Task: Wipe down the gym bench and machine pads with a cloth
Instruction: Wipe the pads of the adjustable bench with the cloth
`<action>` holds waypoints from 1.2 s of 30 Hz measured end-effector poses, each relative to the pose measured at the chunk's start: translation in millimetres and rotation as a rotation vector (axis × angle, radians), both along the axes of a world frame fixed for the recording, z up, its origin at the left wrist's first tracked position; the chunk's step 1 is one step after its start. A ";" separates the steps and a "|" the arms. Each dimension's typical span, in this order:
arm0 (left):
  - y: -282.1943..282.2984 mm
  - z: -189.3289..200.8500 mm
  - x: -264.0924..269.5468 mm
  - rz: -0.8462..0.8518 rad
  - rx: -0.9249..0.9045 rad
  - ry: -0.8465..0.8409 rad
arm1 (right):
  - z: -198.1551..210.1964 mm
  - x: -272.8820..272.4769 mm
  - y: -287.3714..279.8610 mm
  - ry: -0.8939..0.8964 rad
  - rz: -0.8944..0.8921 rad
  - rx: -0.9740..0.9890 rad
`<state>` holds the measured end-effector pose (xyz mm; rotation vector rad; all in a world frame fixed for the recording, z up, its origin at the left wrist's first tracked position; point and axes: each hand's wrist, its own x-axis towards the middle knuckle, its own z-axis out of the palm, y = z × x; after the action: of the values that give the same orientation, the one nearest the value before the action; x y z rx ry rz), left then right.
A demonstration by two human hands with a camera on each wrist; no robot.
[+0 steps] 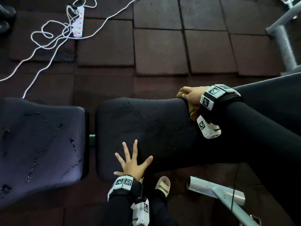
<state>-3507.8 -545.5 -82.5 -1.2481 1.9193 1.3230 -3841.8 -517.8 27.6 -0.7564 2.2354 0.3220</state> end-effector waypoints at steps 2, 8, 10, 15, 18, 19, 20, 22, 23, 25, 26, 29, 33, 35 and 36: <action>0.2 -2.0 0.5 0.015 0.027 0.010 | -6.7 5.7 -9.2 -0.029 0.024 -0.001; -1.1 -3.1 1.2 -0.003 0.041 0.010 | -36.4 31.2 -32.3 -0.037 0.197 -0.030; -0.7 -3.9 2.0 0.000 0.030 0.016 | -51.3 40.9 -36.2 -0.039 0.279 -0.036; -0.6 -2.7 3.0 0.005 0.020 0.021 | -76.2 74.0 -26.0 -0.026 0.625 -0.089; -1.1 -0.9 1.1 0.000 0.018 0.010 | -73.2 100.7 -4.6 -0.014 0.730 -0.117; -0.8 0.1 0.7 -0.005 0.017 0.007 | -68.9 107.2 5.5 -0.022 0.767 -0.112; -0.5 0.6 0.8 -0.008 0.016 0.007 | -63.9 111.2 16.1 -0.026 0.800 -0.100; -0.3 0.7 1.4 -0.007 0.016 0.013 | -50.3 110.2 39.1 -0.014 0.824 -0.066; -0.5 0.9 1.6 -0.007 0.020 0.013 | -41.5 105.4 50.2 -0.001 0.799 -0.057; -1.0 2.2 1.6 -0.009 0.032 0.016 | -23.1 89.5 68.6 0.048 0.672 -0.056; -1.2 2.9 1.7 -0.008 0.040 0.018 | -14.4 79.1 75.0 0.085 0.599 -0.060; -1.1 4.3 1.7 -0.004 0.045 0.025 | 2.0 45.1 74.1 0.142 0.435 -0.045; -0.8 6.0 1.7 0.001 0.049 0.031 | -7.1 36.1 30.4 0.118 0.322 -0.029; -0.9 6.6 1.2 0.004 0.048 0.032 | -17.9 48.9 4.7 0.098 0.325 -0.038; -0.9 6.9 0.9 0.003 0.045 0.033 | -23.3 58.8 -6.6 0.074 0.337 -0.043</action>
<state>-3506.9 -546.5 -75.5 -1.2153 1.8994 1.3887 -3782.9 -524.5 4.2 -1.1649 2.1845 0.4716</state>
